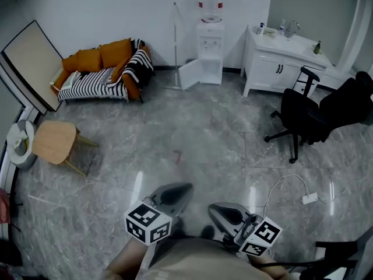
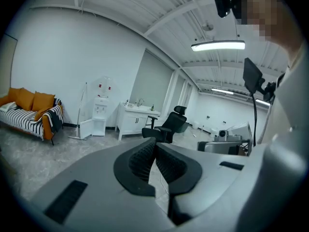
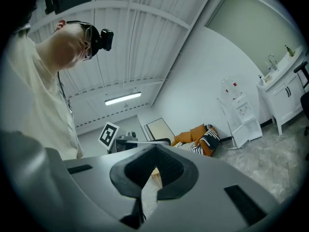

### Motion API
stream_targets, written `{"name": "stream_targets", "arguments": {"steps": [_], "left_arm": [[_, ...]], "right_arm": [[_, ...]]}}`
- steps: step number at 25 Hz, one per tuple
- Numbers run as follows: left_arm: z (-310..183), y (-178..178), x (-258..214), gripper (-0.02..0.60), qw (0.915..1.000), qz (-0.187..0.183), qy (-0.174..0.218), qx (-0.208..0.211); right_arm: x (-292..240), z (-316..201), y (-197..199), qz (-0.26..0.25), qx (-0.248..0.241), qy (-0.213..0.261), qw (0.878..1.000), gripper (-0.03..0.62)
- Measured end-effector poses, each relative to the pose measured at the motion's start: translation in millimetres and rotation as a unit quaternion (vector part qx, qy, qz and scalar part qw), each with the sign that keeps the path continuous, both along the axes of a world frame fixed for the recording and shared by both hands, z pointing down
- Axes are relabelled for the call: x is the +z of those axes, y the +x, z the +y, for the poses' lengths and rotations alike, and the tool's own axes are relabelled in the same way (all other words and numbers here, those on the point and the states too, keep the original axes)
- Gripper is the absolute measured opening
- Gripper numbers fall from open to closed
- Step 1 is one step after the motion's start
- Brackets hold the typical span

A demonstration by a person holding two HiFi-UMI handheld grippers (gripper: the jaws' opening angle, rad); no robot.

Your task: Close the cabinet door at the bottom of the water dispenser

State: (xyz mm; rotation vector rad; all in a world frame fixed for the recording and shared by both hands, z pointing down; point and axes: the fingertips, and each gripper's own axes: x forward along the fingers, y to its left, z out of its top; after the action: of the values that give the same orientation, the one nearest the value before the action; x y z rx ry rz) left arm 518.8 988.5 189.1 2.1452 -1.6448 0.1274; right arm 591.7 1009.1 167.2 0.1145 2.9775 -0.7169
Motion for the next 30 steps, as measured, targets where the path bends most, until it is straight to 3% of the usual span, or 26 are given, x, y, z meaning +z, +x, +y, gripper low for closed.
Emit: {"name": "stream_targets", "arguments": {"steps": [5,12,16,20,24,30], "left_arm": [[-23.4,-37.9,-1.7,-0.008,0.9997,0.023,-0.002,0.012],[-57.1,-142.6,-7.0,-0.008,0.9991,0.023,0.025,0.024],[-79.9,-195.0,-13.8,-0.007,0.9978,0.041,0.035,0.039],[-85.1,-226.1,-6.7,-0.007,0.9976,0.030,0.023,0.058],[-94.4,-257.1,-6.8,-0.006,0.9957,0.052,0.035,0.068],[-95.5,-266.1,5.4,-0.008,0.9954,0.077,0.023,0.052]], "right_arm": [[0.4,-28.8,-36.2,0.024,0.021,-0.005,0.999,0.008],[2.5,-74.7,-134.6,0.050,0.040,0.002,0.998,0.008],[-0.1,-96.9,-188.6,0.054,0.052,0.008,0.997,0.008],[3.2,-96.3,-234.6,0.063,0.044,0.023,0.997,0.008],[2.6,-108.1,-271.2,0.072,0.044,0.035,0.996,0.008],[7.0,-111.3,-296.0,0.082,0.010,0.027,0.996,0.008]]}}
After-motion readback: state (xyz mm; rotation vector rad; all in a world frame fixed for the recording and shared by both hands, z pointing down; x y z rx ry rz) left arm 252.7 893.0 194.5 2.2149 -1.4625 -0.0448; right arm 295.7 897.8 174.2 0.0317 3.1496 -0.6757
